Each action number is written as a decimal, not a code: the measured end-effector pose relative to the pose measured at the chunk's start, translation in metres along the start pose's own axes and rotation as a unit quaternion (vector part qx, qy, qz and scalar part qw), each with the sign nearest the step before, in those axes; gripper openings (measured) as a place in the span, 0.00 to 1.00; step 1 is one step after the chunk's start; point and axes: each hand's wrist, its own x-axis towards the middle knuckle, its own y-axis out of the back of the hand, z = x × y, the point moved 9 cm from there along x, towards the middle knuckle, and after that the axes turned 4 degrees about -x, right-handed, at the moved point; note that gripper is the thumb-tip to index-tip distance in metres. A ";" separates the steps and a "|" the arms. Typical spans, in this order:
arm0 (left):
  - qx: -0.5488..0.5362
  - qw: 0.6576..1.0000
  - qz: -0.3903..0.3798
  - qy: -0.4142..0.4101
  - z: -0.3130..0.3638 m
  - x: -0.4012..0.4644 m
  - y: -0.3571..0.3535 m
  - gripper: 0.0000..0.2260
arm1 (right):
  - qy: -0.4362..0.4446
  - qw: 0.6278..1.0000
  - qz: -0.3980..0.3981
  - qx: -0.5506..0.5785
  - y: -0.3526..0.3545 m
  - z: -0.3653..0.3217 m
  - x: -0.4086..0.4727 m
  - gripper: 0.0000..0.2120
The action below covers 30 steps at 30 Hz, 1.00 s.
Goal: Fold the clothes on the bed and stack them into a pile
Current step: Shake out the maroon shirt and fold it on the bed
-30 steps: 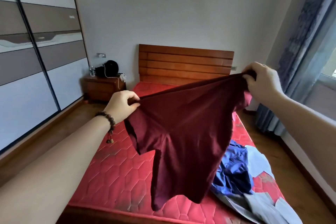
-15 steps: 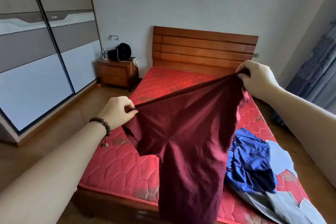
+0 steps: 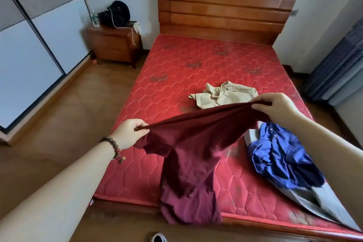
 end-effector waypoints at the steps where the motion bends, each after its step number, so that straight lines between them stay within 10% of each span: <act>1: -0.012 1.000 -0.021 0.016 -0.012 0.001 -0.007 0.04 | -0.006 1.000 -0.027 -0.003 -0.012 0.008 -0.003 0.08; 12: -0.084 0.995 0.014 0.057 -0.046 -0.032 -0.047 0.05 | -0.047 0.998 -0.027 -0.011 -0.049 0.051 -0.031 0.01; 23: -0.363 0.926 -0.080 0.067 0.025 -0.076 -0.060 0.06 | 0.003 0.994 0.109 0.015 0.062 0.042 -0.065 0.07; 30: -0.326 0.939 -0.074 0.078 0.041 0.002 -0.061 0.08 | 0.032 0.992 0.112 -0.046 0.086 0.028 0.025 0.04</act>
